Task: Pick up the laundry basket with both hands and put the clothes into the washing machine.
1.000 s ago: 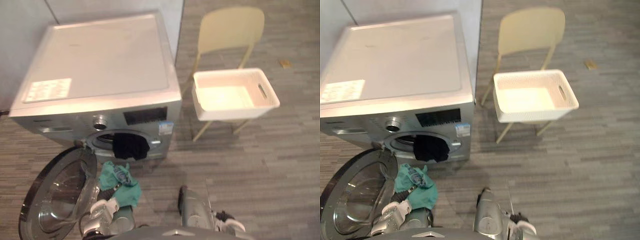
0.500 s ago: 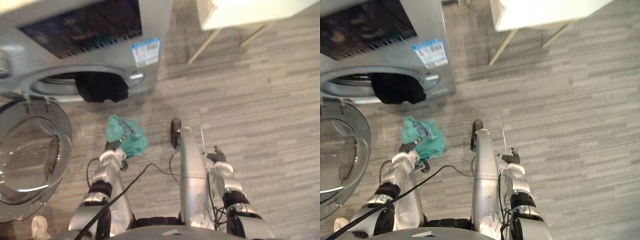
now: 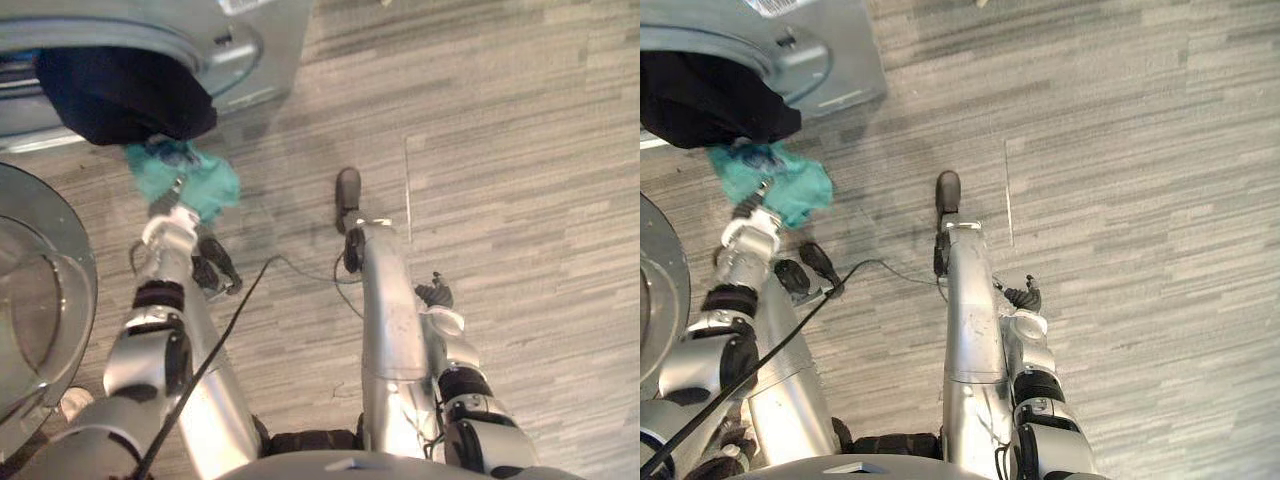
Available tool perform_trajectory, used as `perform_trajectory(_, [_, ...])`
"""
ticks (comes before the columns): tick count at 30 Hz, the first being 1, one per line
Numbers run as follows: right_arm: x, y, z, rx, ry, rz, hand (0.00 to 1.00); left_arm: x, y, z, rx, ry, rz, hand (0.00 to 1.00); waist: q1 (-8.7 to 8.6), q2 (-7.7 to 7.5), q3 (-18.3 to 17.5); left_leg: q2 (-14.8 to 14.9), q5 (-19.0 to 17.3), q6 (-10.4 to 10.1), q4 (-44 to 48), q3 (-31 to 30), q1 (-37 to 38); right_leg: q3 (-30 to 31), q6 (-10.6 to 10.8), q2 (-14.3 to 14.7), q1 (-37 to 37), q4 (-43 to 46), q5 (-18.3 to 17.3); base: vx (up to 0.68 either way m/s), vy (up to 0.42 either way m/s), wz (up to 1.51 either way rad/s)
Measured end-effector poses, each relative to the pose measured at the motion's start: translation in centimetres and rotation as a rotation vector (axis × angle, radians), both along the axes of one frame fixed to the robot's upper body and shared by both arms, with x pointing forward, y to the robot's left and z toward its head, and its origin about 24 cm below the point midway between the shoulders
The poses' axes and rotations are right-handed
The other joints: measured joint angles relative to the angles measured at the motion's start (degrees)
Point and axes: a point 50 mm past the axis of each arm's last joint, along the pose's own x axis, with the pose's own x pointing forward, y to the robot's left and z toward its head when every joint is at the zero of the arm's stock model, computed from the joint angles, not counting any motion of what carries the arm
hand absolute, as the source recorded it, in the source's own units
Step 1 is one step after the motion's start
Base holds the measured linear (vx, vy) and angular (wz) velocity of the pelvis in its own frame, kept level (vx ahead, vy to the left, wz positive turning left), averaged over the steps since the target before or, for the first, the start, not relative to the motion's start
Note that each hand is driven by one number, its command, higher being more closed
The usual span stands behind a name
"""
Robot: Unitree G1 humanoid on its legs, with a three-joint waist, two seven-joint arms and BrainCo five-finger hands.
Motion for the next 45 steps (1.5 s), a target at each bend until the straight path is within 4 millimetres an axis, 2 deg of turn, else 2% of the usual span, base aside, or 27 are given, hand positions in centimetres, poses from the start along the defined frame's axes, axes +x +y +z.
perform_trajectory(1, [-0.1,0.1,-0.1,0.004,-0.003,-0.002,0.00,0.2,0.2,1.0,0.012,-0.022,0.001,1.00,-0.12,0.00,0.00,-0.02,0.06,0.06,0.15,-0.03,-0.61,0.01,0.09,-0.01,-0.36,-0.23,0.28,-0.05,0.063,-0.08])
perform_trajectory(3, [-0.8,-0.1,-0.4,0.009,-0.008,-0.014,0.00,0.9,0.4,5.0,0.070,-0.116,-0.003,1.00,-0.33,-0.01,0.01,-0.11,0.32,0.33,0.92,-0.03,-2.35,0.15,0.06,-0.19,-1.63,-0.31,1.09,-0.04,0.051,-0.02])
perform_trajectory(5, [-1.5,-0.3,-0.8,0.006,0.001,-0.019,0.00,1.1,0.2,6.5,0.104,-0.129,-0.015,1.00,-0.34,0.00,0.01,-0.21,0.25,0.45,1.16,0.20,-2.59,0.34,-0.01,-0.34,-1.99,-0.12,1.25,-0.02,0.038,-0.01])
perform_trajectory(8, [-2.2,-0.3,-1.4,0.003,0.019,-0.018,0.00,1.0,0.3,7.0,0.124,-0.115,-0.017,1.00,-0.19,0.07,-0.01,-0.23,0.26,0.45,1.28,0.32,-2.58,0.44,-0.07,-0.27,-2.26,0.14,1.35,0.00,0.000,0.00])
perform_trajectory(14, [-3.7,-0.5,-2.2,0.005,0.035,0.008,0.00,0.5,2.0,7.8,0.182,-0.078,-0.007,1.00,-0.25,0.25,0.08,-0.07,0.14,0.93,2.07,0.85,-2.59,1.25,-0.17,0.24,-2.40,-0.71,2.29,-0.06,0.028,-0.07])
perform_trajectory(19, [-4.5,-0.6,-2.8,0.010,0.057,0.014,0.00,-1.3,3.4,7.6,0.213,-0.116,-0.009,1.00,-0.65,0.64,0.29,-0.07,0.12,1.53,2.14,1.89,-2.71,0.93,-0.37,-0.35,-2.65,-2.81,4.39,-0.07,0.048,-0.13])
perform_trajectory(23, [-4.9,-0.8,-3.0,0.004,0.070,0.025,0.00,-4.7,4.4,8.0,0.281,-0.243,-0.003,1.00,0.62,0.67,0.27,-0.13,0.33,1.17,2.42,1.90,-2.86,0.68,-0.81,-0.65,-3.41,-1.82,5.04,-0.05,0.010,0.02])
perform_trajectory(26, [-4.8,-0.7,-3.0,0.007,0.068,0.043,0.00,-7.8,5.6,10.5,0.275,-0.484,0.110,1.00,1.27,0.74,0.25,-0.54,0.84,1.30,2.23,1.52,-2.86,0.42,-1.14,-1.04,-3.27,-1.58,4.27,-0.06,-0.004,0.10])
perform_trajectory(27, [-4.9,-0.9,-3.0,0.003,0.072,0.044,0.00,-9.5,6.2,11.9,0.238,-0.631,0.193,1.00,1.76,1.43,0.16,-0.67,0.93,1.65,2.04,1.15,-2.85,0.11,-1.07,-1.23,-2.85,-1.84,4.21,-0.08,-0.001,0.11])
perform_trajectory(29, [-4.9,-1.3,-2.9,-0.010,0.073,0.044,0.00,-10.6,6.0,12.7,0.191,-0.741,0.239,1.00,2.19,2.54,0.21,-0.83,1.06,1.87,1.86,0.76,-2.64,-0.32,-1.03,-1.62,-2.18,-2.02,4.18,-0.07,0.008,0.11])
perform_trajectory(31, [-4.8,-1.4,-2.8,-0.015,0.071,0.045,0.00,-11.1,5.0,12.9,0.140,-0.812,0.247,1.00,2.47,2.82,0.12,-1.13,1.10,1.85,1.81,0.75,-2.06,-0.23,-0.96,-1.82,-1.86,-1.63,4.07,-0.07,0.008,0.07])
perform_trajectory(34, [-4.7,-1.3,-2.7,-0.013,0.068,0.045,0.00,-10.4,3.6,11.7,0.079,-0.785,0.217,1.00,2.07,2.82,0.12,-1.40,1.88,1.82,0.20,0.77,-2.20,-0.52,-0.81,-1.82,-1.85,-2.96,4.17,-0.05,-0.003,0.00])
perform_trajectory(37, [-4.7,-1.2,-2.8,-0.010,0.069,0.044,0.00,-9.9,2.9,11.6,0.067,-0.761,0.202,1.00,1.60,2.82,0.12,-1.38,2.04,1.52,0.00,0.34,-2.23,-1.05,-0.77,-1.83,-1.86,-2.93,4.40,-0.01,-0.002,0.00])
perform_trajectory(40, [-4.7,-1.3,-2.7,-0.012,0.067,0.043,0.00,-9.1,2.0,13.5,0.091,-0.797,0.166,1.00,1.67,2.80,0.12,-1.37,2.33,0.95,0.27,-0.35,-2.54,-1.48,-0.90,-1.88,-1.89,-2.44,4.33,-0.01,0.002,0.02])
perform_trajectory(42, [-4.7,-1.3,-2.7,-0.013,0.064,0.043,0.00,-7.5,2.0,16.3,0.142,-0.808,0.165,1.00,1.62,2.78,0.11,-1.41,2.26,1.13,0.43,-0.86,-3.16,-1.79,-0.93,-1.90,-1.93,-2.64,4.41,-0.04,0.017,0.03])
perform_trajectory(45, [-4.6,-1.2,-2.6,-0.015,0.059,0.043,0.00,-5.1,2.3,18.7,0.173,-0.745,0.151,1.00,1.30,2.77,0.11,-1.43,2.46,1.41,0.03,-0.91,-3.98,-2.16,-0.90,-1.88,-2.00,-4.44,4.76,-0.06,0.033,-0.09])
